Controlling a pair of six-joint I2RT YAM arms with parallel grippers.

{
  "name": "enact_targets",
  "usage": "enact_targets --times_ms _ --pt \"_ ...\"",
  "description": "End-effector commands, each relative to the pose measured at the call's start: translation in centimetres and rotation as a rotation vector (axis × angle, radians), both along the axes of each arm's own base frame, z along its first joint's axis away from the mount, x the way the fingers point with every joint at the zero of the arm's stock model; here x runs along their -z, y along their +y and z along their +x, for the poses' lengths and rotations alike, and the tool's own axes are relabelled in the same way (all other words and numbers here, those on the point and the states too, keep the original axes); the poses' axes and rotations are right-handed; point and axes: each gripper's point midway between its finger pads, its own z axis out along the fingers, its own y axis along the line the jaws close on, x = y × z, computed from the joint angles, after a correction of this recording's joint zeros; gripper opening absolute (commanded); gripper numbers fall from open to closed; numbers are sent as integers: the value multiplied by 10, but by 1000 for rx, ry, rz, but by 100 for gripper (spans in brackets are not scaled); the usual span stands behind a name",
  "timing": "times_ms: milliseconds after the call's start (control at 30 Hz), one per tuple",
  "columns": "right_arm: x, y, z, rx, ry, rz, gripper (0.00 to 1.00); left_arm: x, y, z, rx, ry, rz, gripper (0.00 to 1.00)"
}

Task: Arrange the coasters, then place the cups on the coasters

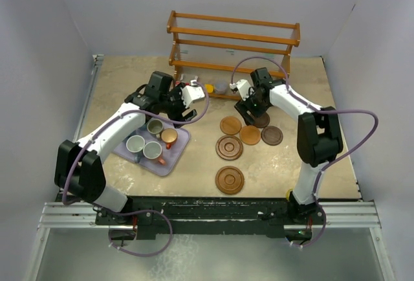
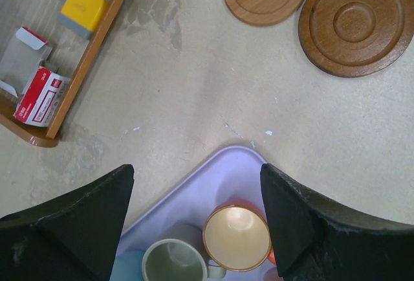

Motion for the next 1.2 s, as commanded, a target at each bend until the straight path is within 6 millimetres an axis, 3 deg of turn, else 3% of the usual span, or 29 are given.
enact_targets --times_ms 0,267,900,1167 --pt "-10 17 0 -105 -2 7 72 -22 0 5 -27 -77 -42 76" --pt "2 28 -13 -237 73 23 71 -32 2 4 -48 -106 -63 76" --pt "19 37 -28 -347 199 58 71 -26 8 3 -66 -118 -56 76" --pt "23 33 -55 -414 289 71 69 -33 12 4 -82 -137 -61 76"
